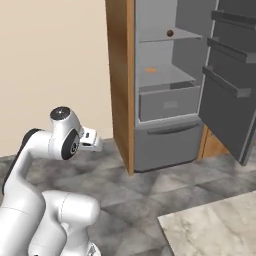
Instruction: Pick the pear and kiwi from the fridge and place them on the plate next to the blender to make a fruit smoothie.
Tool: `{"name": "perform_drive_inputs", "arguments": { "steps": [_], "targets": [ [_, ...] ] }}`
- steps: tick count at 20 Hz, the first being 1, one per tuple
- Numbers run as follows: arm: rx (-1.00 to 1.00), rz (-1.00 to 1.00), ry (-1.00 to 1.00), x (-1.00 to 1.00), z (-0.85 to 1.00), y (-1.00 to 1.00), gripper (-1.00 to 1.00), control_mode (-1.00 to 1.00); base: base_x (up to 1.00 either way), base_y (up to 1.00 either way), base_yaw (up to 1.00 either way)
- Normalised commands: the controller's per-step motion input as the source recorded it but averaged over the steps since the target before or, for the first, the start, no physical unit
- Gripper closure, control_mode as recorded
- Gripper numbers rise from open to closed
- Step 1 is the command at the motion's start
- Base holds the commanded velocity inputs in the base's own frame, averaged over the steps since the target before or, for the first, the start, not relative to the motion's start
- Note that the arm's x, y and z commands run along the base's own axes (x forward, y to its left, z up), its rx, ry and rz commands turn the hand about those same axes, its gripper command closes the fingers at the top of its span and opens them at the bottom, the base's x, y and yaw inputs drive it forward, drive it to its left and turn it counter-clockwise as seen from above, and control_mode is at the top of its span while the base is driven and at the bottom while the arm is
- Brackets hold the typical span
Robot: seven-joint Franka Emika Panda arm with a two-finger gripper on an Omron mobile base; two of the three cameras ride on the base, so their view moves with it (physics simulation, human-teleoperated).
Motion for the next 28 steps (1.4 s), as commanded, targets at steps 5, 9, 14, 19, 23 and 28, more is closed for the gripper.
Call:
{"name": "perform_drive_inputs", "arguments": {
  "steps": [5,9,14,19,23,28],
  "targets": [
    [0.0,0.0,0.0,0.0,0.0,0.0,-1.0,1.0,1.0,-0.06,-0.29],
    [0.0,0.0,0.0,0.0,0.0,0.0,-1.0,1.0,1.0,0.0,-0.3],
    [0.0,0.0,0.0,0.0,0.0,0.0,-1.0,1.0,1.0,0.0,-0.38],
    [0.0,0.0,0.0,0.0,0.0,0.0,-1.0,1.0,1.0,-0.01,-0.13],
    [0.0,0.0,0.0,0.0,0.0,0.0,-1.0,1.0,1.0,-0.3,0.0],
    [0.0,0.0,0.0,0.0,0.0,0.0,-1.0,1.0,1.0,-0.27,0.07]
  ]
}}
